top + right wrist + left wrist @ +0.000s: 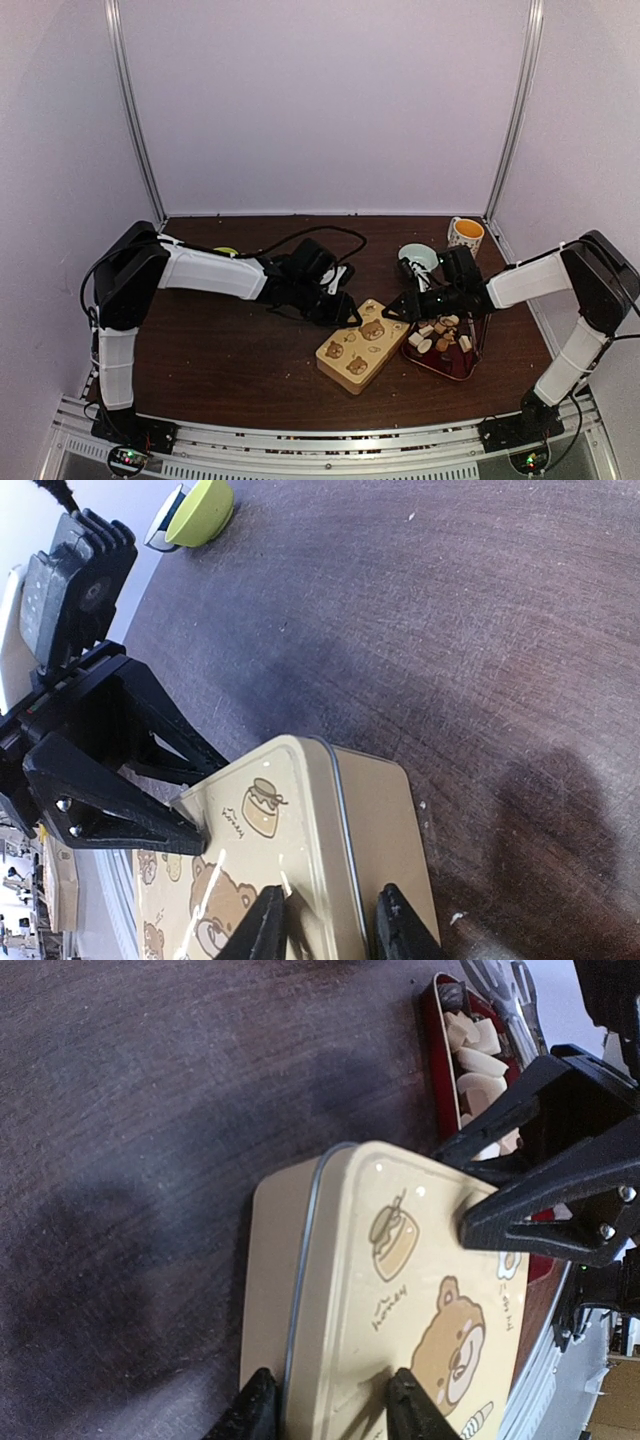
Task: Pack the chocolate
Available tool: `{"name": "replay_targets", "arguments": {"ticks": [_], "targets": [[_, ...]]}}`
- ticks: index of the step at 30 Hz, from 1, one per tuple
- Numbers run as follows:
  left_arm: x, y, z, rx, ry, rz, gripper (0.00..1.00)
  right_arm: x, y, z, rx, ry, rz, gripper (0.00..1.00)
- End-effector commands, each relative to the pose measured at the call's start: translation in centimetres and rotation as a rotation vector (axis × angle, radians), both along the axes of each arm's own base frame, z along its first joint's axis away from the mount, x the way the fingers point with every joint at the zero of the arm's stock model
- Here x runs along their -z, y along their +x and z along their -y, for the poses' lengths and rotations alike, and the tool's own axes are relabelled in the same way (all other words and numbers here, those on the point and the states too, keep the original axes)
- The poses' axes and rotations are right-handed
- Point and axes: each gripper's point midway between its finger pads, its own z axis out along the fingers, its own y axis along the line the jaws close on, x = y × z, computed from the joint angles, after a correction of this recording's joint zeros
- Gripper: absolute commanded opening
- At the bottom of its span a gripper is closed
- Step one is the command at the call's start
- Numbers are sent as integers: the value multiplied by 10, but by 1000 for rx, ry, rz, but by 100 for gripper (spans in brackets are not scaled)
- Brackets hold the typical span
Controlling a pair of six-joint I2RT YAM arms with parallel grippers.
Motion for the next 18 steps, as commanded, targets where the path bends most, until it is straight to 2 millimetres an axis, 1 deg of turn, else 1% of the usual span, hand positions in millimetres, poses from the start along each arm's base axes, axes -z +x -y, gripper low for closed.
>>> {"name": "replay_targets", "arguments": {"ticks": [1, 5, 9, 14, 18], "targets": [[37, -5, -15, -2, 119, -32, 36, 42, -32, 4, -2, -43, -179, 28], [39, -6, -13, 1, 124, -33, 36, 48, -36, 7, 14, -47, -201, 28], [43, -7, -12, 0, 129, -38, 36, 57, -36, 10, 34, -70, -222, 28], [45, -7, -12, -1, 134, -39, 36, 65, -36, 13, 59, -87, -244, 25], [48, -8, -13, -4, 138, -40, 36, 70, -37, 16, 76, -90, -248, 25]]}}
